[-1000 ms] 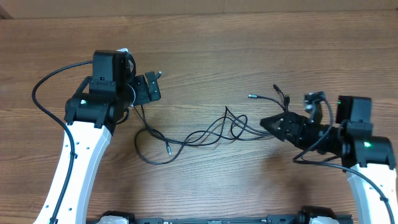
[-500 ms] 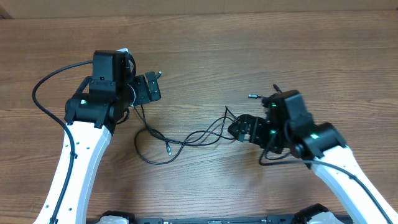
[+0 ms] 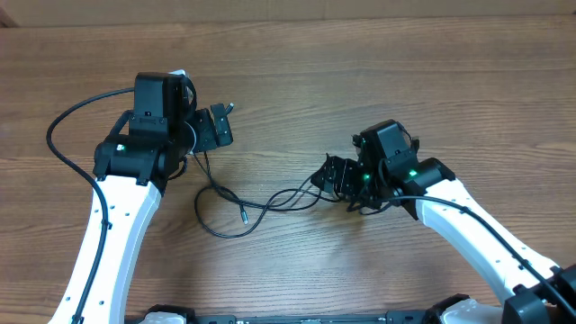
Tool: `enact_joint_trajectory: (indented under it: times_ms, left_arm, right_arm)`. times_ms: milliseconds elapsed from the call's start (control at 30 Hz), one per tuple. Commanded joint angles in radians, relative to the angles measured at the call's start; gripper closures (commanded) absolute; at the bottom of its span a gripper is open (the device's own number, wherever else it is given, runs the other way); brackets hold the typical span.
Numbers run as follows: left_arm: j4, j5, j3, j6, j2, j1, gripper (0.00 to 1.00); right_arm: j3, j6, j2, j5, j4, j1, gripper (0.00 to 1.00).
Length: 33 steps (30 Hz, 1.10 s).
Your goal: Untangle cables
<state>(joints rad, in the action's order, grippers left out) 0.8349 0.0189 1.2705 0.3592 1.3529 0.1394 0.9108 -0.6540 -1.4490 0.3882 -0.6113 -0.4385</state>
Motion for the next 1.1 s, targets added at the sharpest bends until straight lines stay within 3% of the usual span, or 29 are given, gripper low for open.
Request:
enact_joint_trajectory:
  times_ms: [0, 100, 200, 533, 733, 900, 1067]
  left_arm:
    - [0.000, 0.007, 0.010, -0.012, 0.000, -0.002, 0.00]
    - [-0.001, 0.008, 0.010, -0.012, 0.000, -0.002, 0.00]
    - [0.000, 0.007, 0.010, -0.012, 0.000, -0.002, 0.00]
    - [0.000, 0.008, 0.010, -0.012, 0.000, -0.002, 0.00]
    - [0.000, 0.007, 0.010, -0.012, 0.000, -0.002, 0.00]
    - [0.000, 0.007, 0.010, -0.012, 0.000, -0.002, 0.00]
    - [0.000, 0.007, 0.010, -0.012, 0.000, -0.002, 0.00]
  right_arm:
    - [0.019, -0.005, -0.026, 0.006, 0.032, -0.002, 0.26]
    - [0.019, -0.013, -0.051, 0.006, 0.066, -0.003, 0.43]
    - [0.019, -0.022, -0.072, 0.005, 0.094, -0.006, 0.53]
    - [0.015, -0.024, -0.145, -0.010, 0.172, -0.006, 0.71]
    - [0.011, -0.023, -0.174, -0.021, 0.211, -0.006, 0.96]
    - [0.011, -0.014, -0.175, -0.021, 0.217, -0.006, 0.96]
    - [0.038, 0.087, -0.159, -0.004, 0.151, 0.043, 0.96]
